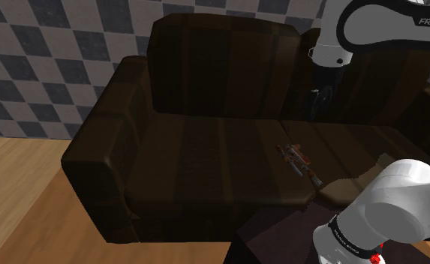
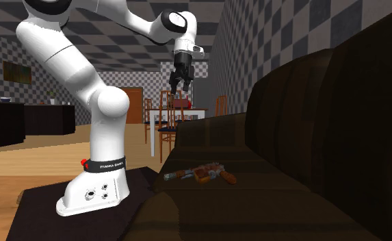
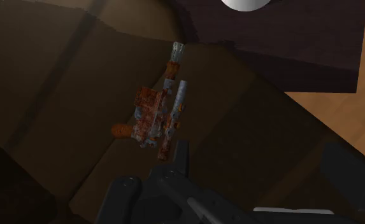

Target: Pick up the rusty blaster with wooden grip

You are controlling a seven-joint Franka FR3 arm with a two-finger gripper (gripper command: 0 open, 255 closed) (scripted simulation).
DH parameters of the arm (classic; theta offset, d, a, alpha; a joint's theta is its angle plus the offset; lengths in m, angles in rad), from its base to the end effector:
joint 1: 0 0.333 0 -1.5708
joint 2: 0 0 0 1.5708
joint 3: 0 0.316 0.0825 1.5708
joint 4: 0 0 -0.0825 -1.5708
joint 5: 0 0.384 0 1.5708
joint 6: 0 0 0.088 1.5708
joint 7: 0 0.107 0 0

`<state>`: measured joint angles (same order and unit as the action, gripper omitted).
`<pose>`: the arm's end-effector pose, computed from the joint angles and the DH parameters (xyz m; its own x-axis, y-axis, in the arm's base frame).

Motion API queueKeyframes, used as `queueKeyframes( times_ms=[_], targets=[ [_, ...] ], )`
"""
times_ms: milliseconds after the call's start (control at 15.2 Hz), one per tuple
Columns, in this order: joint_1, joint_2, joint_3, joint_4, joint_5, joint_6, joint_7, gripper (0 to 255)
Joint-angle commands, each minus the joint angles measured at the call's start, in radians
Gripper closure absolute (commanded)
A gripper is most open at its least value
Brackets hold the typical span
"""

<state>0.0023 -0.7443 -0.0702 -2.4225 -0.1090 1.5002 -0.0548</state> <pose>0.3038 -0.0372 0.5408 0.9834 0.0069 -0.1811 0.0164 -0.9986 0.0509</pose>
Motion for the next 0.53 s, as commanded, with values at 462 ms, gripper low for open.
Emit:
queueKeyframes(
  times_ms=[462],
  targets=[
    [-0.083,-0.101,-0.171,-0.249,-0.022,0.239,-0.07,0]
  ],
)
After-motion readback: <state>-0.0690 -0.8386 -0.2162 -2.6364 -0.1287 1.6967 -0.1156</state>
